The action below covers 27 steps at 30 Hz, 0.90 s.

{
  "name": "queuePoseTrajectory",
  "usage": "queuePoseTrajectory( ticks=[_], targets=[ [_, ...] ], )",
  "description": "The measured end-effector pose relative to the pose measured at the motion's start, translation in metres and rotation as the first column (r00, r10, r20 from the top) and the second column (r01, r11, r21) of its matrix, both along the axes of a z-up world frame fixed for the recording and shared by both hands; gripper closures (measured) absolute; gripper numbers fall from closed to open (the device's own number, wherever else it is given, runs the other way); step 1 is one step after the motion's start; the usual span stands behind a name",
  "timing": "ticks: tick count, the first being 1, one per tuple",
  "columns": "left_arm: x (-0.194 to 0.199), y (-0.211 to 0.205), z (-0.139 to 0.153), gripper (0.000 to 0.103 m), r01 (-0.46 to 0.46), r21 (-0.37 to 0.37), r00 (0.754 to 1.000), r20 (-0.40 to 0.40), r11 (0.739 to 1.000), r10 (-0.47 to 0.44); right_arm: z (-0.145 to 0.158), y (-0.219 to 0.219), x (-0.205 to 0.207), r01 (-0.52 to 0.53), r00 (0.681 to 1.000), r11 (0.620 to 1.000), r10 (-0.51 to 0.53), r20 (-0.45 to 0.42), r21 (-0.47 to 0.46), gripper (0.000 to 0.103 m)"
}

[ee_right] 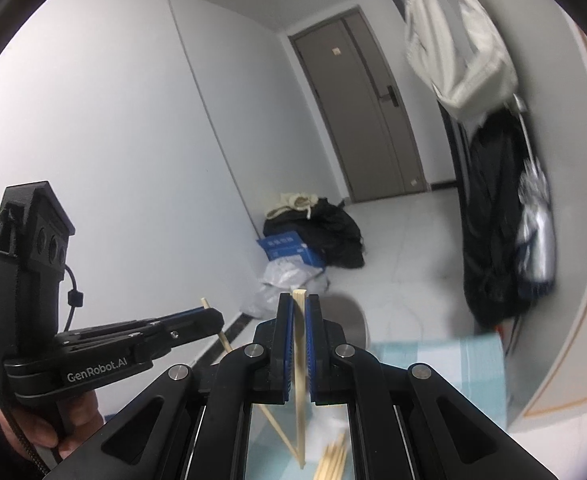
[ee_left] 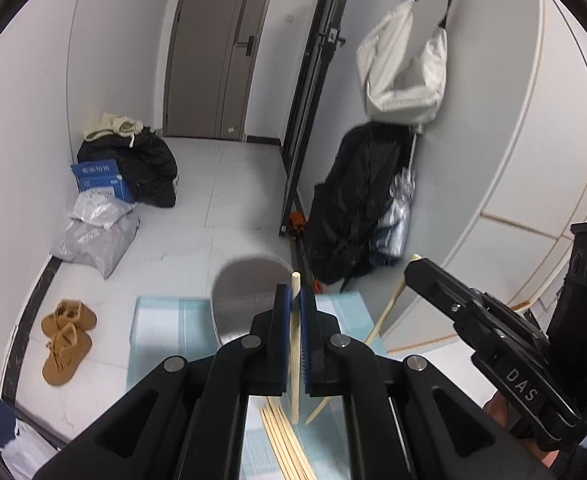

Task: Organize utensils
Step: 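Carry both chopsticks over the utensil holder and lower them into it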

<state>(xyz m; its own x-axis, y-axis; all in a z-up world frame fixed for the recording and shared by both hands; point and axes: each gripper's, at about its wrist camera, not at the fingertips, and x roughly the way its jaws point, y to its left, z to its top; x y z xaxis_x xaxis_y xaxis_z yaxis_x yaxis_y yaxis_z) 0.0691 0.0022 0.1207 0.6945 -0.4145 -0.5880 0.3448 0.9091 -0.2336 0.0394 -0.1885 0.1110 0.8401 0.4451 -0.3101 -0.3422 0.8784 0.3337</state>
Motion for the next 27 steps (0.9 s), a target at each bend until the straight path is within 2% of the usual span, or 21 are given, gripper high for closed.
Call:
queuePoseTrajectory(
  ticks=[7, 12, 18, 24, 27],
  targets=[
    [0.039, 0.007, 0.027, 0.102, -0.019, -0.010, 0.999, 0.027, 1.000, 0.019, 0.053, 0.008, 0.042, -0.022, 0.996, 0.999, 0.026, 0.088, -0.042, 0.098],
    [0.063, 0.002, 0.036, 0.102, -0.032, 0.001, 0.999, 0.038, 1.000, 0.032, 0.067, 0.014, 0.072, -0.022, 0.992, 0.998, 0.029, 0.126, -0.060, 0.098],
    [0.088, 0.003, 0.031, 0.102, -0.035, 0.012, 0.998, 0.050, 0.999, 0.035, 0.062, 0.022, 0.107, -0.018, 0.991, 0.996, 0.030, 0.127, -0.090, 0.098],
    [0.108, 0.009, 0.019, 0.102, -0.043, 0.005, 0.998, 0.042, 0.999, 0.043, 0.038, 0.021, 0.134, -0.003, 0.994, 0.994, 0.014, 0.107, -0.109, 0.098],
    [0.114, 0.007, 0.010, 0.102, -0.027, 0.026, 0.999, 0.038, 0.999, 0.026, 0.028, 0.019, 0.143, -0.015, 0.994, 0.995, 0.025, 0.102, -0.103, 0.098]
  ],
)
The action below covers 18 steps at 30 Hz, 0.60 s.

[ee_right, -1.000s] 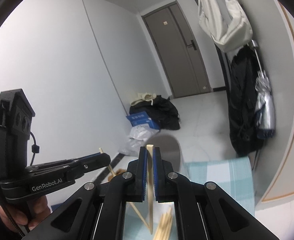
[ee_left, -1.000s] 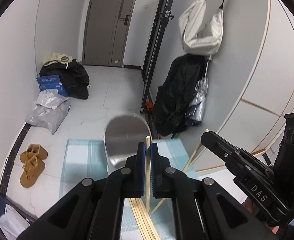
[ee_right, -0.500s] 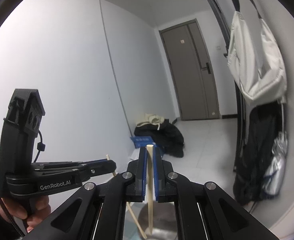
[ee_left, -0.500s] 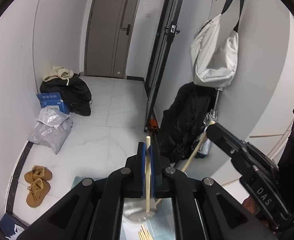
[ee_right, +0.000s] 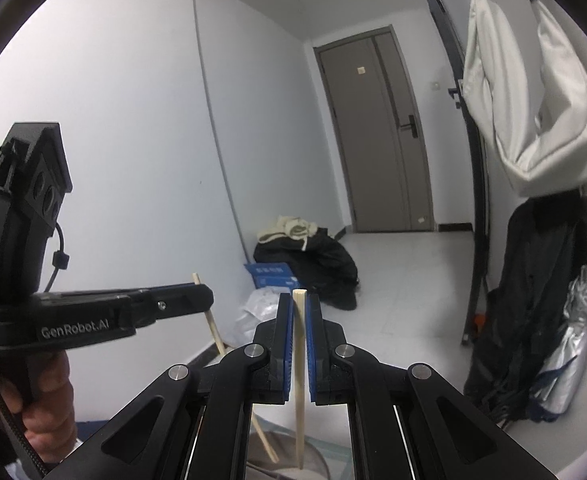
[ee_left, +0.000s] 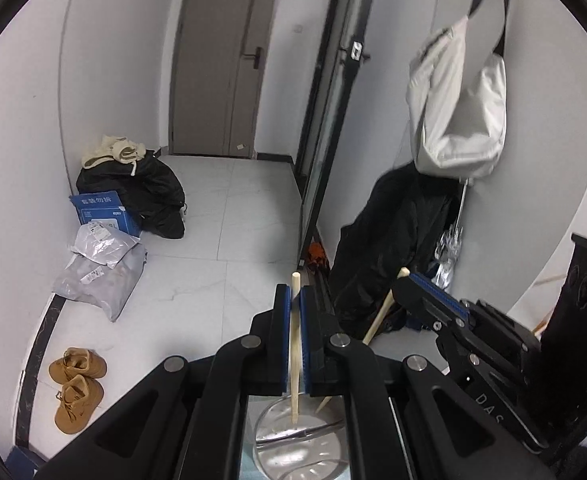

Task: Organize utensils
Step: 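Carry both chopsticks over the utensil holder and lower them into it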

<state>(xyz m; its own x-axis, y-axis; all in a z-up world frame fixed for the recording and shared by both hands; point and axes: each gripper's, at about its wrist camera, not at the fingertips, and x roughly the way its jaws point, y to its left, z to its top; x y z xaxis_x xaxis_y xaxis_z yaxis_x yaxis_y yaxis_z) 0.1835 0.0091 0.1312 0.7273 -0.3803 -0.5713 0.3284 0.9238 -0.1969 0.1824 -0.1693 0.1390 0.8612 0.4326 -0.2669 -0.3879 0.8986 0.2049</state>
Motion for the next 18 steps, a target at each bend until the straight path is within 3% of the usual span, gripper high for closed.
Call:
queuePoseTrajectory(
  ticks=[10, 13, 18],
  targets=[
    [0.010, -0.004, -0.032, 0.102, 0.039, -0.008, 0.997, -0.073, 0.999, -0.039, -0.041, 0.012, 0.003, -0.102, 0.993, 0.994, 0.100, -0.059, -0.037, 0.098],
    [0.010, -0.004, -0.038, 0.102, 0.070, -0.036, 0.992, -0.106, 0.997, -0.073, -0.051, 0.013, 0.001, -0.133, 0.985, 0.991, 0.131, -0.117, -0.012, 0.097],
    [0.004, -0.002, -0.045, 0.098, 0.034, 0.006, 0.990, -0.140, 0.999, -0.033, -0.055, 0.010, -0.001, -0.156, 0.973, 0.987, 0.158, -0.167, 0.025, 0.095]
  ],
)
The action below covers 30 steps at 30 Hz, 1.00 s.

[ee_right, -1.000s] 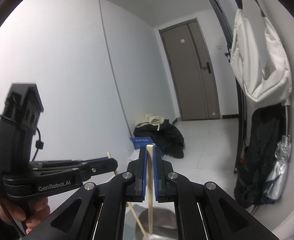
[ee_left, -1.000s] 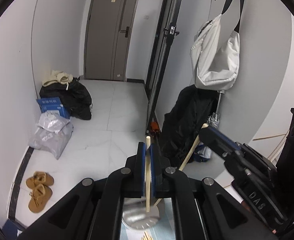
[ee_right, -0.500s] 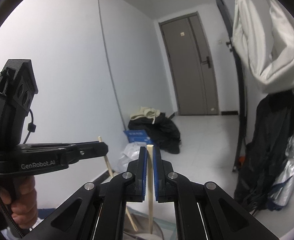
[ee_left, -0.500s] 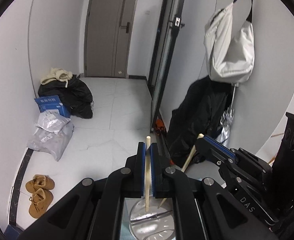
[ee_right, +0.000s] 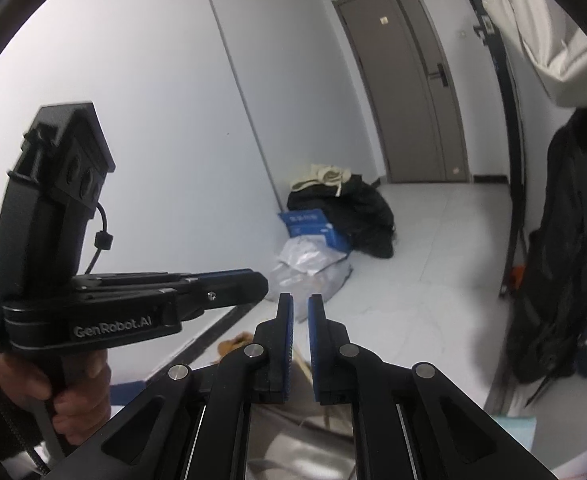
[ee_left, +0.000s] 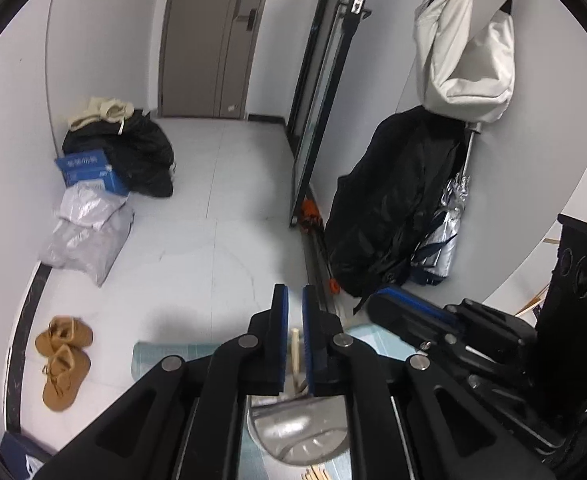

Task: Organize utensils
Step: 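Carry both chopsticks over the utensil holder and lower them into it, then open both grippers and withdraw them from the utensil holder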

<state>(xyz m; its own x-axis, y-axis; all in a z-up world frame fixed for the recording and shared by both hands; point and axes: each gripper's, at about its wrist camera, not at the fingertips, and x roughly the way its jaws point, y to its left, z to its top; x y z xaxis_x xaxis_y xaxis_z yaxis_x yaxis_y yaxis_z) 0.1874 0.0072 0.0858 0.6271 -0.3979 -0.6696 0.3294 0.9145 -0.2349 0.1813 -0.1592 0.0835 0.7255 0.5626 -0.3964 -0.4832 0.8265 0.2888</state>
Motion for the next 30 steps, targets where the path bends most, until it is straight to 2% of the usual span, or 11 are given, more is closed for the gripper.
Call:
queuePoseTrajectory(
  ticks=[3, 5, 7, 8, 11, 15, 20, 25, 30],
  targets=[
    [-0.009, 0.007, 0.000, 0.084, -0.039, 0.016, 0.999, 0.010, 0.999, 0.039, 0.000, -0.003, -0.006, 0.014, 1.000, 1.000, -0.014, -0.020, -0.006, 0.094],
    [-0.017, 0.012, 0.002, 0.065, -0.075, 0.026, 0.997, 0.027, 0.997, 0.075, 0.002, -0.009, -0.013, 0.035, 0.999, 0.999, -0.035, -0.024, 0.003, 0.087],
    [-0.026, 0.017, 0.004, 0.057, -0.098, 0.016, 0.994, 0.044, 0.995, 0.098, 0.004, -0.016, -0.021, 0.062, 0.998, 0.998, -0.062, -0.029, 0.017, 0.075],
    [-0.031, 0.018, 0.006, 0.053, -0.114, 0.017, 0.992, 0.053, 0.993, 0.113, 0.006, -0.020, -0.025, 0.075, 0.997, 0.997, -0.074, -0.030, 0.025, 0.074],
    [-0.045, 0.019, 0.009, 0.045, -0.145, 0.026, 0.987, 0.074, 0.989, 0.143, 0.010, -0.027, -0.036, 0.095, 0.995, 0.995, -0.093, -0.042, 0.040, 0.073],
    [-0.066, 0.018, 0.013, 0.040, -0.180, 0.037, 0.978, 0.112, 0.983, 0.174, 0.018, -0.034, -0.056, 0.133, 0.991, 0.990, -0.131, -0.040, 0.046, 0.061],
    [-0.098, 0.016, 0.023, 0.021, -0.228, 0.039, 0.957, 0.193, 0.973, 0.217, 0.028, -0.039, -0.088, 0.166, 0.986, 0.985, -0.166, 0.005, 0.055, 0.047],
    [-0.123, 0.014, 0.024, 0.019, -0.240, 0.032, 0.948, 0.221, 0.970, 0.227, 0.027, -0.038, -0.121, 0.175, 0.984, 0.982, -0.176, 0.023, 0.065, 0.043],
    [-0.148, 0.017, 0.016, 0.010, -0.270, -0.006, 0.933, 0.245, 0.963, 0.263, 0.020, -0.039, -0.150, 0.194, 0.979, 0.979, -0.197, 0.044, 0.060, 0.034]
  ],
)
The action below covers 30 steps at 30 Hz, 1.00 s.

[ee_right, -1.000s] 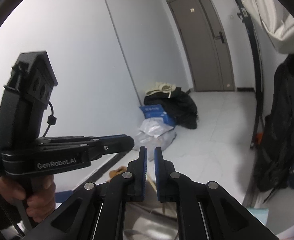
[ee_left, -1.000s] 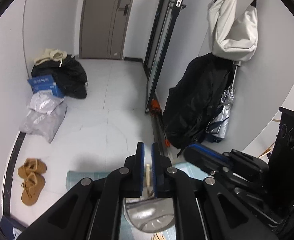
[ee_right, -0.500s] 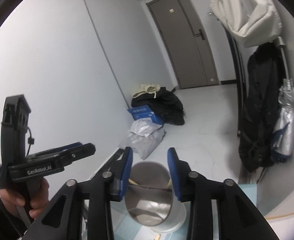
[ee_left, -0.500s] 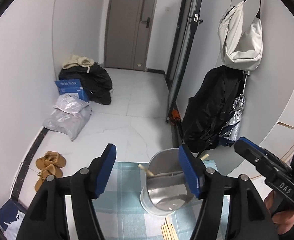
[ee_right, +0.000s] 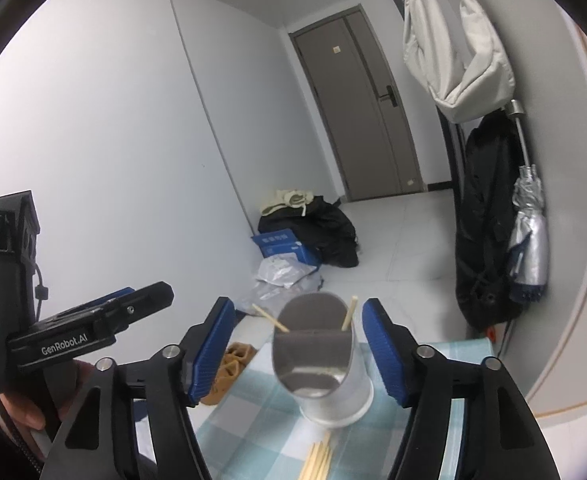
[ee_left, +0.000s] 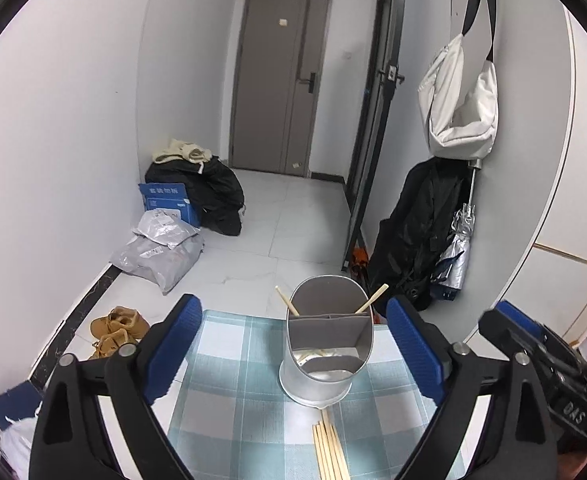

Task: Organize utensils
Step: 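Open both grippers and withdraw them from the utensil holder, then lower the right gripper onto the chopstick pile and pinch one chopstick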

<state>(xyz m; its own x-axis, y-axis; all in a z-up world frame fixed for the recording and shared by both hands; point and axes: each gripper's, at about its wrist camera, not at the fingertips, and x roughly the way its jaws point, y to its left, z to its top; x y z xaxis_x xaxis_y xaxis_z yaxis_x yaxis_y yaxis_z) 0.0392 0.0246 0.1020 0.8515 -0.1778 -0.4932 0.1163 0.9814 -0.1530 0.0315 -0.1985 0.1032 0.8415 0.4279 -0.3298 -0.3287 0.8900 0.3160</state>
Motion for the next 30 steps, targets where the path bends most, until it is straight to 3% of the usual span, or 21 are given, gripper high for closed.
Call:
queuePoseTrajectory(
  ticks=[9, 23, 30],
  targets=[
    [-0.030, 0.004, -0.028, 0.003, -0.043, -0.027, 0.998, 0.055, 0.999, 0.044, -0.025, 0.001, -0.053, 0.118, 0.991, 0.991, -0.114, 0.076, -0.059, 0.004],
    [-0.028, 0.001, -0.106, 0.001, -0.038, -0.023, 0.996, -0.086, 0.999, 0.036, -0.093, 0.007, -0.069, 0.125, 0.992, 0.975, -0.125, 0.011, -0.182, 0.004],
    [-0.013, 0.010, -0.136, 0.001, -0.048, -0.031, 0.982, -0.185, 0.998, 0.042, -0.120, 0.012, -0.058, 0.073, 0.992, 0.971, -0.094, -0.083, -0.228, 0.004]
  ],
)
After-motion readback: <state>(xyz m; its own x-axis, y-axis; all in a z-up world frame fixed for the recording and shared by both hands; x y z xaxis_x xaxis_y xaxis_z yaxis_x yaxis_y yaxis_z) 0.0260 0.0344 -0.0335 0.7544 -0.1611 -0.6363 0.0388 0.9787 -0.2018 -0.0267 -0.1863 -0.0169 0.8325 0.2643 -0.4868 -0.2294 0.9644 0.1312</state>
